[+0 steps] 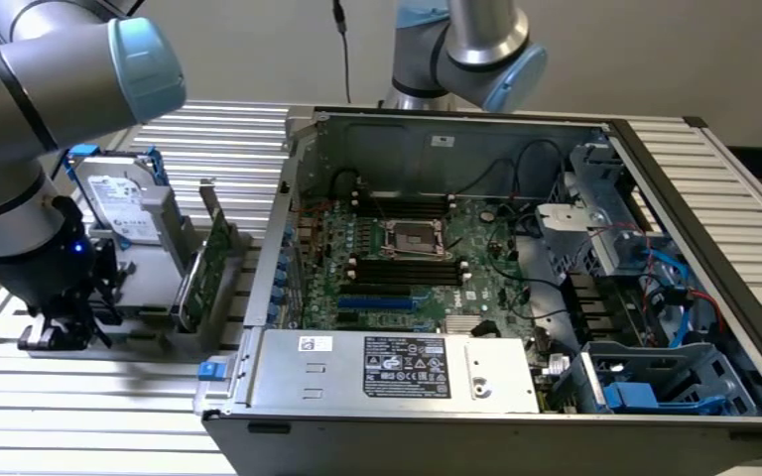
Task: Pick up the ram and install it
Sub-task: 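Pick up the ram and move it above insertion slot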
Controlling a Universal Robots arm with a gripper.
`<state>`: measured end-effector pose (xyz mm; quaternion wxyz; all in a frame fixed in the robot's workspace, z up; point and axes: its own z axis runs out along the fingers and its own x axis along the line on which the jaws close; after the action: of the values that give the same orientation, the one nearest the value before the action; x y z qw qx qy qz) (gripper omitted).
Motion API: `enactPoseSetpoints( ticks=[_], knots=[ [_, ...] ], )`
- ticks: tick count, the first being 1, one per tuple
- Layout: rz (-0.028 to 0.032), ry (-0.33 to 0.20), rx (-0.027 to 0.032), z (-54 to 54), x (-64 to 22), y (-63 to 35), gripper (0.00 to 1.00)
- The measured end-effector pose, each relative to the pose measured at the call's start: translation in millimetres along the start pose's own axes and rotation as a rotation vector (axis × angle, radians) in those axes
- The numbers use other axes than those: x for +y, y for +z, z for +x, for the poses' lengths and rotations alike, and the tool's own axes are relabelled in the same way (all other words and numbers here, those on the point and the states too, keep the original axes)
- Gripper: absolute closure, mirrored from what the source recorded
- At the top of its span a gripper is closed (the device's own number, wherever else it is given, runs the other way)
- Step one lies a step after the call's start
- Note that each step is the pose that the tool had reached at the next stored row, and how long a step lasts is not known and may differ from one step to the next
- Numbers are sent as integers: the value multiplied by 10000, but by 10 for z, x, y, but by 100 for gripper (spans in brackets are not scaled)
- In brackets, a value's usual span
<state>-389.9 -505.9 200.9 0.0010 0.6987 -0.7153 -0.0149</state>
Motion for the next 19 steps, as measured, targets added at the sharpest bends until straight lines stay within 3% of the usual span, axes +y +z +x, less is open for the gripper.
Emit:
enactPoseSetpoints(
  ticks=[4,19],
  knots=[
    [2,8,-14,-8,35,34,64],
    [0,8,-12,-3,38,51,64]
  ],
)
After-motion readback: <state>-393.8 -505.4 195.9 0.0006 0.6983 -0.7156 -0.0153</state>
